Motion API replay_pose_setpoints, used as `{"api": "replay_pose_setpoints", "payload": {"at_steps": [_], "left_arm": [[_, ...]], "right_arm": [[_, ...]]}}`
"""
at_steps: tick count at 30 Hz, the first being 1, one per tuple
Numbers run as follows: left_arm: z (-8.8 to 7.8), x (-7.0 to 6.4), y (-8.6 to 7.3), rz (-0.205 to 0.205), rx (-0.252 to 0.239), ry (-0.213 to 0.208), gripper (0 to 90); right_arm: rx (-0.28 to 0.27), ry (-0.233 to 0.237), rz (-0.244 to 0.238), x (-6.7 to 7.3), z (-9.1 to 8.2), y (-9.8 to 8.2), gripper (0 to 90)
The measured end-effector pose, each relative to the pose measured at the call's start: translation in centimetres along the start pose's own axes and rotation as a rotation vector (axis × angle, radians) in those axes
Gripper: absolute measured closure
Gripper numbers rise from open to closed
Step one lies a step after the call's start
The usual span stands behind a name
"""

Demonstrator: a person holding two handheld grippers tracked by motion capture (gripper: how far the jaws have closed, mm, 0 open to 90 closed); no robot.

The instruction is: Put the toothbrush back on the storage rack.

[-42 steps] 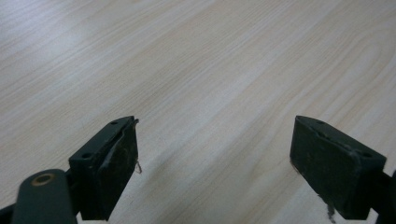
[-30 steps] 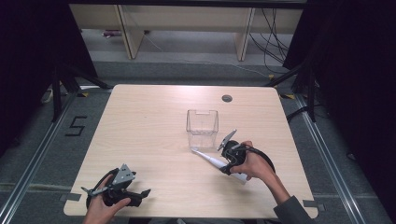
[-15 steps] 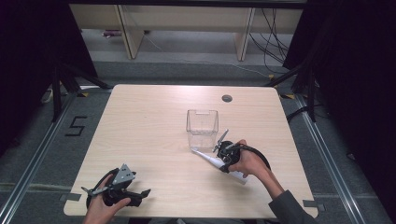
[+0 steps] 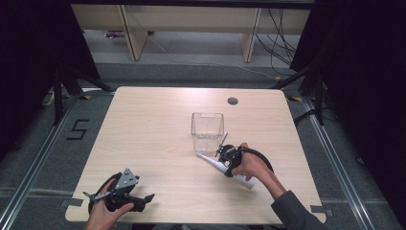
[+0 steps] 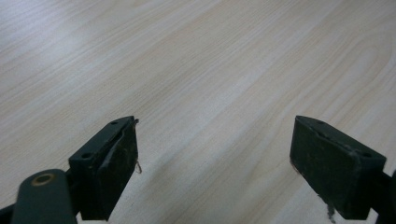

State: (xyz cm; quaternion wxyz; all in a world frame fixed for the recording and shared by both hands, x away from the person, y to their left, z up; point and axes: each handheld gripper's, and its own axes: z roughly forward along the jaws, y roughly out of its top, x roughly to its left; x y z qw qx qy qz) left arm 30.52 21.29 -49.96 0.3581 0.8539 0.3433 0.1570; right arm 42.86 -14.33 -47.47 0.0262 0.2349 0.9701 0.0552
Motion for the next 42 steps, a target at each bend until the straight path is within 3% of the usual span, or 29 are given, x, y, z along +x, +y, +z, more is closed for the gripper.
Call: {"api": "replay_pose_setpoints", "payload": {"at_steps": [5,7,8,10,14,15,16,19,22,23,24,26,27,32,37,42], "left_arm": [[0.0,-0.1,0.0,-0.005,0.000,-0.004,14.9],[0.0,-0.1,0.0,-0.004,-0.002,-0.004,14.9],[0.0,0.0,0.0,0.000,-0.001,-0.005,14.9],[0.0,0.0,0.0,-0.002,0.000,-0.005,14.8],[0.0,0.0,0.0,-0.003,-0.002,0.004,14.9],[0.0,0.0,0.0,-0.006,-0.007,0.005,14.9],[0.1,-0.1,0.0,-0.008,-0.007,0.003,14.9],[0.0,-0.1,0.0,-0.007,0.000,-0.006,14.9],[0.0,0.0,0.0,-0.001,0.002,-0.002,14.9],[0.0,0.0,0.0,-0.005,0.000,-0.004,14.9],[0.0,0.0,0.0,-0.003,0.002,-0.003,14.9],[0.0,0.0,0.0,-0.005,-0.002,-0.001,14.9],[0.0,0.0,0.0,-0.004,-0.001,0.000,14.9],[0.0,0.0,0.0,-0.001,0.002,-0.003,14.9],[0.0,0.0,0.0,-0.005,0.001,-0.002,14.9],[0.0,0.0,0.0,-0.004,0.002,-0.001,14.9]], "right_arm": [[0.006,0.009,-0.013,0.1,0.1,0.3,66.4],[0.036,0.016,0.017,0.2,-0.1,0.4,66.5],[0.023,0.014,-0.020,0.0,0.1,0.4,66.6],[0.048,0.008,-0.048,-0.1,0.1,0.5,66.6],[0.070,0.017,-0.026,0.1,0.1,0.7,66.7],[0.071,0.014,-0.069,-0.2,0.1,0.8,66.7],[0.084,0.015,-0.050,0.0,0.1,0.8,66.7],[0.082,0.013,-0.075,-0.1,0.1,0.9,66.8],[0.077,0.019,-0.063,0.0,0.1,0.8,66.8],[0.072,0.014,-0.044,0.1,0.0,0.7,66.9],[0.067,0.002,-0.076,-0.1,0.0,0.6,66.9],[0.049,0.015,-0.062,-0.2,-0.2,0.4,66.9],[0.042,-0.004,-0.049,-0.2,-0.5,0.2,66.9],[0.002,-0.017,-0.065,-0.1,-1.4,-0.2,67.0],[-0.059,-0.005,-0.026,0.5,-2.9,-1.0,67.0],[-0.149,-0.015,-0.031,0.5,-4.5,-1.9,67.0]]}}
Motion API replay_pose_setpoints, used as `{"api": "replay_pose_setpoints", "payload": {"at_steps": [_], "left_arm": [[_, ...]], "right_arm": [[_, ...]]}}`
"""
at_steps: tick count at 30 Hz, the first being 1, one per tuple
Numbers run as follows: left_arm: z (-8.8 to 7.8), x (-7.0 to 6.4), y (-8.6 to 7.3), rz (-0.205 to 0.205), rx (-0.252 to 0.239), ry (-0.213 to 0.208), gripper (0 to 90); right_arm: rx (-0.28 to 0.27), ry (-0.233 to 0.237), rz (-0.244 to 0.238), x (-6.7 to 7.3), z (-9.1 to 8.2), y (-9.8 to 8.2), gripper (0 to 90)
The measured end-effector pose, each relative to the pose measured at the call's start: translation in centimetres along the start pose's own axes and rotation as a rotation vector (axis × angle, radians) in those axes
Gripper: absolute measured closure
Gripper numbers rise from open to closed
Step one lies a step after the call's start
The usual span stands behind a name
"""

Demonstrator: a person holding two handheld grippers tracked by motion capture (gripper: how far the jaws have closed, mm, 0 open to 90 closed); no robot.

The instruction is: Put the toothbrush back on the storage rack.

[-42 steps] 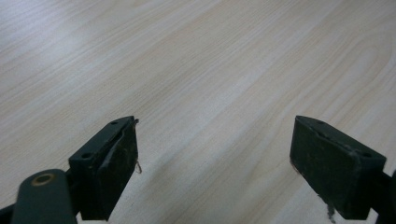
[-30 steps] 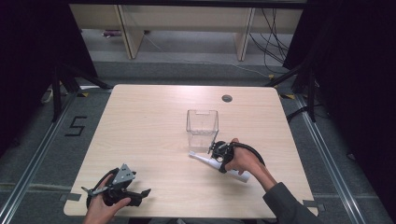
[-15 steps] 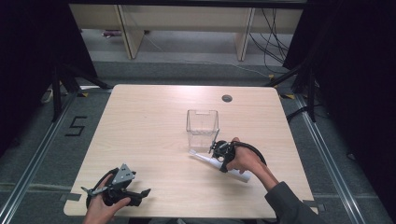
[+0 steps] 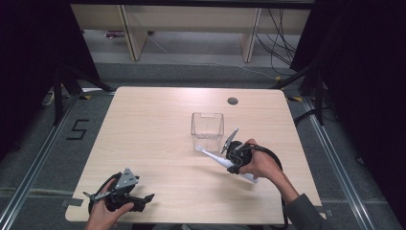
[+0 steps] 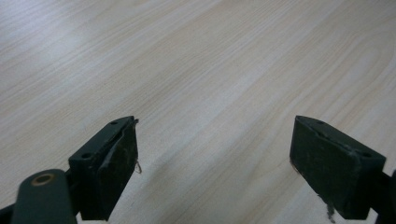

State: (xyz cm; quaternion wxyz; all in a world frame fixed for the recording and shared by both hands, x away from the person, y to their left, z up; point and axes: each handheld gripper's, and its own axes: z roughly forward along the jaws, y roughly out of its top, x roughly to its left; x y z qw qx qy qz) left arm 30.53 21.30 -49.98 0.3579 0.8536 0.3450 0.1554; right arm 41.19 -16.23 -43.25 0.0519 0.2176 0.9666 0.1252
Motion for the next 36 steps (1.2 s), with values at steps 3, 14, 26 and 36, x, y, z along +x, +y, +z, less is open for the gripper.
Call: {"api": "replay_pose_setpoints", "payload": {"at_steps": [3,14,26,36], "left_arm": [[0.0,0.0,0.0,0.000,0.000,0.000,14.9],[0.0,0.0,0.0,-0.003,-0.002,-0.001,14.9],[0.0,0.1,0.0,0.002,-0.009,0.000,14.9],[0.0,0.1,0.0,-0.003,-0.006,0.000,14.9]], "right_arm": [[-0.076,0.001,-0.002,0.0,-0.8,-0.3,67.0],[-0.287,0.018,0.029,-0.1,-2.3,-1.0,66.9],[-0.459,0.030,0.099,-0.6,-3.0,-0.6,67.0],[-0.540,0.030,0.110,-1.6,-4.0,0.2,67.0]]}}
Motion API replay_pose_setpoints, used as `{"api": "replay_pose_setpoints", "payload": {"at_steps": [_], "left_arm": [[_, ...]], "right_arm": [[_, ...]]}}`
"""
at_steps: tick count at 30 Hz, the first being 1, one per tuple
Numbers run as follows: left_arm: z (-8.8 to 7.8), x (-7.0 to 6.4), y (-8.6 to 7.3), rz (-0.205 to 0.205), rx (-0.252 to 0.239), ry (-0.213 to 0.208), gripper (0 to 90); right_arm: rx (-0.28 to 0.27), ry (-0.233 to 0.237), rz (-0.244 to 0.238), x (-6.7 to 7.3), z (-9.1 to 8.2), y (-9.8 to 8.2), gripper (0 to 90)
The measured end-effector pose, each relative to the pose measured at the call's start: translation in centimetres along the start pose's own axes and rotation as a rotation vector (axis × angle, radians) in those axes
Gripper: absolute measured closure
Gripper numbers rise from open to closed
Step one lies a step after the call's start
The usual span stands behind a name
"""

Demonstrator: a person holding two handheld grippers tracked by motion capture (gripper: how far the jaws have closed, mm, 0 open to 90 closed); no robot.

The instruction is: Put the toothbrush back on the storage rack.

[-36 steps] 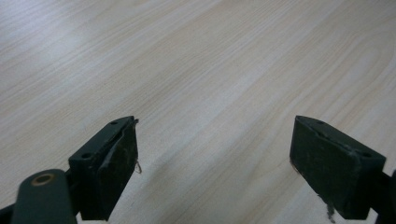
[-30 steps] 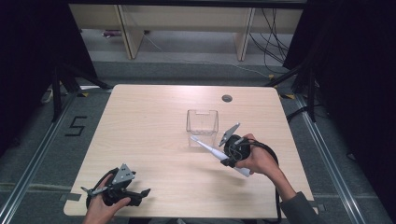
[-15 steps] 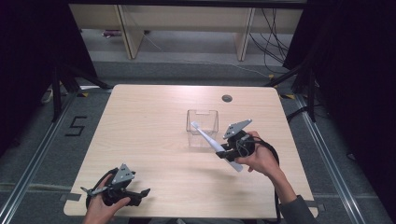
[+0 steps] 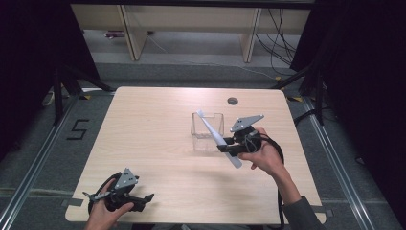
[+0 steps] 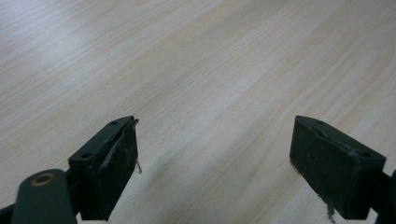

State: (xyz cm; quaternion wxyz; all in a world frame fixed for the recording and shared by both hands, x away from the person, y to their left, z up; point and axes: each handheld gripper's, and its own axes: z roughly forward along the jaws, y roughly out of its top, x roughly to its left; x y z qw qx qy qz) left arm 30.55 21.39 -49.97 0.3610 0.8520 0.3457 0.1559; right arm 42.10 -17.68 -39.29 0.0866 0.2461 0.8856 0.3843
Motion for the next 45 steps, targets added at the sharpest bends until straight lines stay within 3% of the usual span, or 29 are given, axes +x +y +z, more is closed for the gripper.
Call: {"api": "replay_pose_setpoints", "payload": {"at_steps": [6,7,9,11,14,20,27,37,45], "left_arm": [[0.1,0.0,0.0,-0.001,0.000,-0.005,14.9],[0.1,0.0,0.0,0.002,0.000,-0.003,14.9],[0.1,0.0,0.0,-0.003,0.000,-0.003,14.9],[0.1,0.0,0.0,-0.009,-0.004,0.006,14.9],[0.0,0.1,0.0,0.007,0.004,-0.002,14.9],[0.1,0.0,0.0,-0.006,-0.002,0.005,14.9],[0.1,0.0,0.0,0.000,0.001,-0.007,14.9],[0.0,0.0,0.0,0.002,0.001,-0.003,14.9],[0.0,0.0,0.0,0.001,0.002,-0.004,14.9]], "right_arm": [[-0.047,-0.007,0.032,-0.4,-0.1,0.9,67.0],[-0.062,-0.015,0.008,-0.6,-0.3,1.2,67.0],[-0.089,0.001,0.035,-0.7,-0.5,1.9,67.0],[-0.097,0.007,0.033,-0.8,-0.5,2.1,67.0],[-0.115,-0.003,0.029,-1.0,-0.8,3.0,67.0],[-0.183,-0.020,0.041,-2.0,-1.2,4.7,67.0],[-0.212,-0.031,0.055,-3.1,-0.1,6.8,67.0],[-0.226,-0.056,0.072,-4.8,1.5,8.1,66.9],[-0.189,-0.085,0.075,-5.5,3.7,8.3,66.9]]}}
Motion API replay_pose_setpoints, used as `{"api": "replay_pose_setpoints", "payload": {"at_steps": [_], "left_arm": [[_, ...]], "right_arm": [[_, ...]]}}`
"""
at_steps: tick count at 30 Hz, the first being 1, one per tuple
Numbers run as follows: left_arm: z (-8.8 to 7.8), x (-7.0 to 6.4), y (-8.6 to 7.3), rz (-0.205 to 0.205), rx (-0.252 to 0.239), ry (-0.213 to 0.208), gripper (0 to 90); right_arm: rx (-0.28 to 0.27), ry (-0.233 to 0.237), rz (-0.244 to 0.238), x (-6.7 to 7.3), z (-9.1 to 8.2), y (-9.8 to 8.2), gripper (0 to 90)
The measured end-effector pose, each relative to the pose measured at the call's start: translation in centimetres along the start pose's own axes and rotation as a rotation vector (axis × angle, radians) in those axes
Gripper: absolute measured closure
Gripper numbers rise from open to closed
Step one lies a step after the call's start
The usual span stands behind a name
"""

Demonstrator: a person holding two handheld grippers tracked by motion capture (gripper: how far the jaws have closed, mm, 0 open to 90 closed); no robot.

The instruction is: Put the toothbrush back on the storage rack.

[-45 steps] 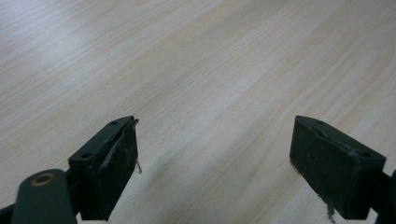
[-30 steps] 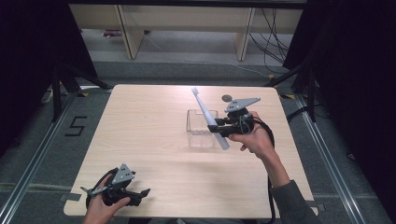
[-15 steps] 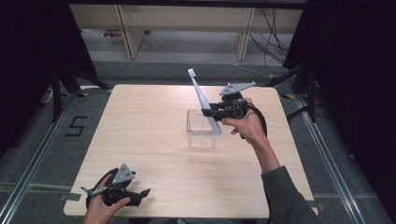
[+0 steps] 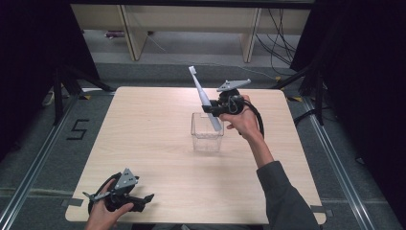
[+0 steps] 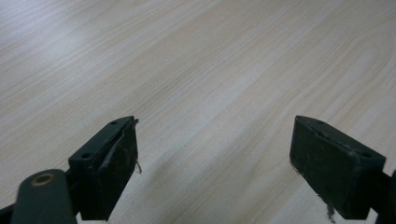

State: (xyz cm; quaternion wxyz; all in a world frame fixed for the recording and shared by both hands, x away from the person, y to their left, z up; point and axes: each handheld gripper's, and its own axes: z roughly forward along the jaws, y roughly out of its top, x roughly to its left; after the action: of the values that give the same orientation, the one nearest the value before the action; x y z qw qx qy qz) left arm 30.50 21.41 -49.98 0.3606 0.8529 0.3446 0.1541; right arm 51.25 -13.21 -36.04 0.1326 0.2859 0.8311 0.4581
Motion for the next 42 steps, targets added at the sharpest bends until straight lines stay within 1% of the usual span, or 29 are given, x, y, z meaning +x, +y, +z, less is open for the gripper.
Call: {"api": "replay_pose_setpoints", "payload": {"at_steps": [4,5,6,8,9,10,11,13,15,16,18,20,21,22,23,24,25,26,27,28,29,30,31,32,33,35,36,37,42], "left_arm": [[0.0,0.0,0.0,0.005,0.002,-0.001,14.9],[-0.1,0.1,0.0,0.012,0.005,0.002,14.9],[-0.1,0.0,0.0,0.007,0.005,0.002,14.9],[-0.1,0.0,0.0,0.004,-0.004,0.009,14.9],[-0.1,0.0,0.0,0.006,0.001,0.003,14.9],[-0.1,0.0,0.0,0.007,0.007,0.003,14.9],[0.0,0.0,-0.1,-0.002,0.002,0.001,14.9],[-0.1,0.0,0.0,0.002,0.002,0.010,14.9],[-0.1,0.0,-0.1,0.001,-0.009,-0.001,14.9],[-0.1,0.0,0.0,0.000,-0.005,0.001,14.9],[-0.1,0.0,0.0,0.004,0.000,0.003,14.9],[-0.1,0.0,-0.1,0.003,0.002,0.003,14.9],[-0.1,0.0,-0.1,0.003,0.000,0.009,14.9],[-0.1,0.0,0.0,0.003,-0.005,0.010,14.9],[-0.1,0.0,0.0,0.006,0.000,0.003,14.9],[-0.1,0.0,-0.1,0.004,0.000,0.003,14.9],[-0.1,0.1,0.0,0.014,-0.002,0.007,14.9],[-0.1,0.1,0.0,0.014,-0.002,0.008,14.9],[-0.1,0.1,0.0,0.018,-0.001,0.008,14.9],[-0.1,0.2,0.0,0.030,0.003,0.010,14.9],[-0.1,0.2,0.0,0.033,0.002,0.010,14.9],[-0.1,0.3,0.0,0.041,0.000,0.016,14.9],[0.0,0.2,0.0,0.030,-0.012,0.019,14.9],[-0.1,0.2,0.0,0.036,-0.009,0.015,14.9],[-0.1,0.2,0.0,0.037,-0.005,0.013,14.9],[-0.2,-0.1,-0.1,-0.010,0.002,0.001,14.9],[-0.2,-0.1,-0.1,-0.008,0.001,0.001,14.9],[-0.2,-0.1,-0.1,-0.005,0.004,0.002,14.9],[-0.1,0.0,-0.1,0.007,-0.002,-0.003,14.9]], "right_arm": [[0.025,-0.007,-0.004,0.2,1.0,-0.1,67.0],[0.034,-0.007,-0.021,0.0,1.2,-0.1,67.0],[0.033,-0.007,-0.004,0.1,1.5,-0.3,67.0],[0.059,-0.011,-0.008,0.0,1.8,-0.5,66.9],[0.053,-0.014,-0.021,-0.1,2.1,-0.7,66.9],[0.069,-0.010,0.011,0.1,2.3,-0.9,67.0],[0.068,-0.011,-0.014,-0.1,2.6,-1.1,66.9],[0.094,-0.010,-0.013,0.0,2.8,-1.3,66.9],[0.113,-0.020,-0.017,-0.1,3.2,-1.5,67.0],[0.095,-0.027,-0.034,-0.3,3.4,-1.6,66.9],[0.120,-0.010,-0.014,-0.1,3.6,-1.8,67.0],[0.120,-0.017,-0.021,0.2,4.0,-2.1,66.9],[0.129,-0.017,-0.048,0.0,4.1,-2.2,66.9],[0.140,-0.014,-0.019,0.3,4.2,-2.4,66.9],[0.141,-0.013,-0.035,0.2,4.4,-2.5,67.0],[0.146,-0.015,-0.012,0.3,4.5,-2.6,66.9],[0.165,-0.011,-0.032,0.2,4.6,-2.7,66.9],[0.168,-0.023,-0.010,0.4,4.7,-2.8,66.9],[0.188,-0.030,-0.016,0.4,4.7,-2.8,66.9],[0.172,-0.031,-0.043,0.4,4.9,-2.9,66.9],[0.195,-0.015,-0.025,0.5,4.9,-2.9,66.9],[0.200,-0.029,-0.015,0.5,4.9,-2.9,66.9],[0.202,-0.035,-0.023,0.5,5.0,-2.9,66.9],[0.187,-0.018,-0.050,0.4,5.3,-3.0,66.9],[0.208,-0.023,-0.039,0.5,5.2,-2.9,66.9],[0.198,-0.032,-0.054,0.5,5.5,-3.0,66.9],[0.203,-0.023,-0.044,0.5,5.5,-3.0,66.9],[0.212,-0.017,-0.057,0.5,5.5,-3.0,66.9],[0.237,-0.023,-0.051,0.6,5.8,-3.1,66.9]]}}
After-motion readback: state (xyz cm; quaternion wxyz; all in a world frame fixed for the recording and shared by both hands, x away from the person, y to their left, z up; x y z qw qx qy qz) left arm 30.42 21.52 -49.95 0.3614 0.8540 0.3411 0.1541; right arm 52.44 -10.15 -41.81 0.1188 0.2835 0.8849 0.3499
